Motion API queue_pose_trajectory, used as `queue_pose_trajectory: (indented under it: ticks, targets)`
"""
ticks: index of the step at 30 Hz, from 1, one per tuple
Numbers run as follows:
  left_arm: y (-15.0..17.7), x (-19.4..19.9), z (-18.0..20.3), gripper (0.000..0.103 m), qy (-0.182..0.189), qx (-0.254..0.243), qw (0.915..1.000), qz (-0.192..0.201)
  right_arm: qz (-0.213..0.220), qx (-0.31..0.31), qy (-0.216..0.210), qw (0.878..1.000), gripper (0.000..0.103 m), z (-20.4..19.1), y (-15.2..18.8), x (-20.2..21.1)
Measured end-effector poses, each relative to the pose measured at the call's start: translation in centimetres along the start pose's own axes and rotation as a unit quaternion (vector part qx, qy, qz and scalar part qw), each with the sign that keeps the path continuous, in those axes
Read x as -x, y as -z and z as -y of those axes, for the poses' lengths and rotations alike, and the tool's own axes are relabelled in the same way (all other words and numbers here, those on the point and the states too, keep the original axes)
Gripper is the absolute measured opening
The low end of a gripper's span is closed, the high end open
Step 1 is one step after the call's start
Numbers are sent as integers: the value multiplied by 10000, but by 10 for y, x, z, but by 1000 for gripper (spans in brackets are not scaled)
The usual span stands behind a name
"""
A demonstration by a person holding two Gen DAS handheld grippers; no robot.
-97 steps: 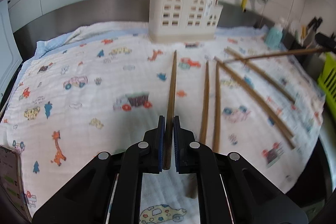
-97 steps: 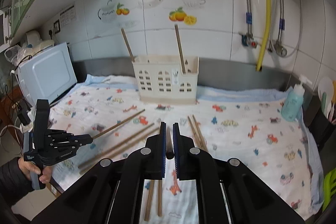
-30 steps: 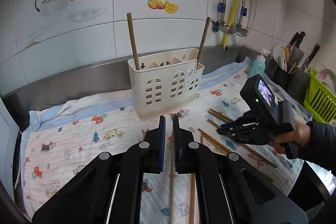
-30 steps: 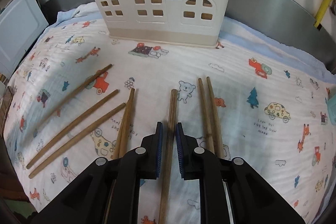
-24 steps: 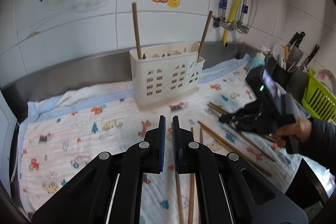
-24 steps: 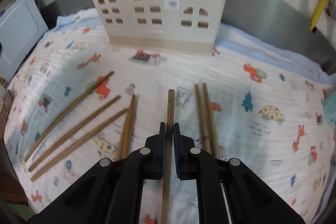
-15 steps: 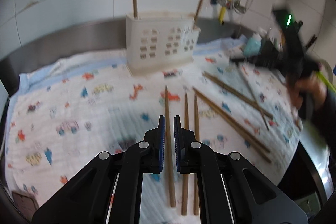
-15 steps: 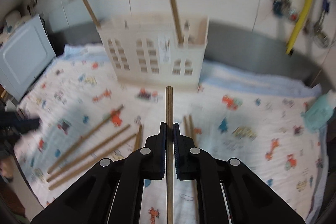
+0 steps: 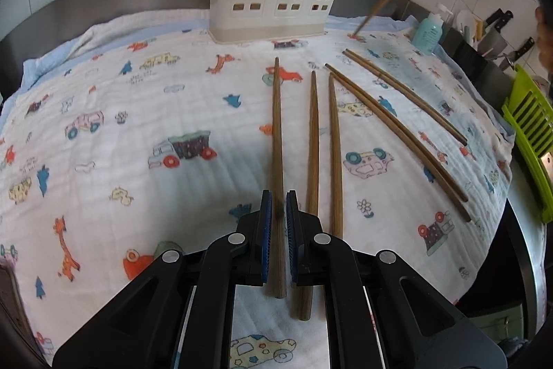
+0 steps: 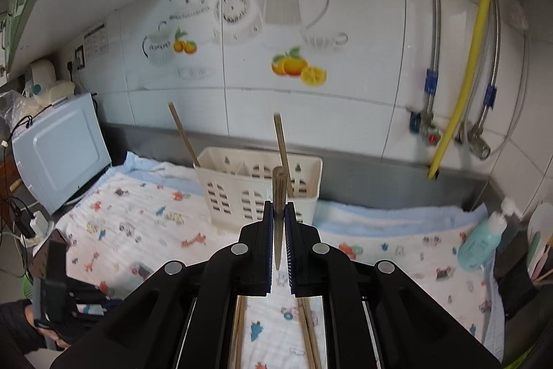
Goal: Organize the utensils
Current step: 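Lift the chopstick upright with the right tool while the left tool returns to the chopsticks, then lower the chopstick into the holder with the right tool and open it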
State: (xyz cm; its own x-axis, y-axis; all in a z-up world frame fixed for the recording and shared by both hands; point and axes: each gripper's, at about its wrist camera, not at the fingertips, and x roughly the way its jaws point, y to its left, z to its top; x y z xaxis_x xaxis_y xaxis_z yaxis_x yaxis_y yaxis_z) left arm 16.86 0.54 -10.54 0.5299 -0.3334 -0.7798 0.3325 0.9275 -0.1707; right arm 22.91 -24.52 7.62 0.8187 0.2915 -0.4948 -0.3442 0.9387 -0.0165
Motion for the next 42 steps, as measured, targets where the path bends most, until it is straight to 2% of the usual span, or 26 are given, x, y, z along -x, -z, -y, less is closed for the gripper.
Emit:
queue_pose_trajectory:
  ticks: [9,17,20,24,28,33,37,42]
  targets:
    - [4,-6,1,9,-62,18,9999,-129,114,216,58,9997,7,-8,-21,6]
    - [1,-7,15,6,-418,-294,9985,-212,231,257,136,9993,7,-7,-31,13]
    - [-3,0,14,6,-442,-310,9985,-86,276,211,160,9993,7,-4,-35,14]
    - [-19,21,14,6,-427,-300,9982,280,365,133,184,9991,7,1,-44,15]
    - [-46,48,14,6,-380,-333,9960,730,454,100,254,9986,7,6,-56,11]
    - [-77,69,14,6,-242,-340,9933,1073,601,42,315,9977,7,11,-76,1]
    - [-81,72,16,6,-191,-435,9936,1024,645,-30,336,9973,7,14,-89,-9]
    - [-61,57,8,9,-80,-286,9972,682,721,-49,320,9969,7,15,-96,-14]
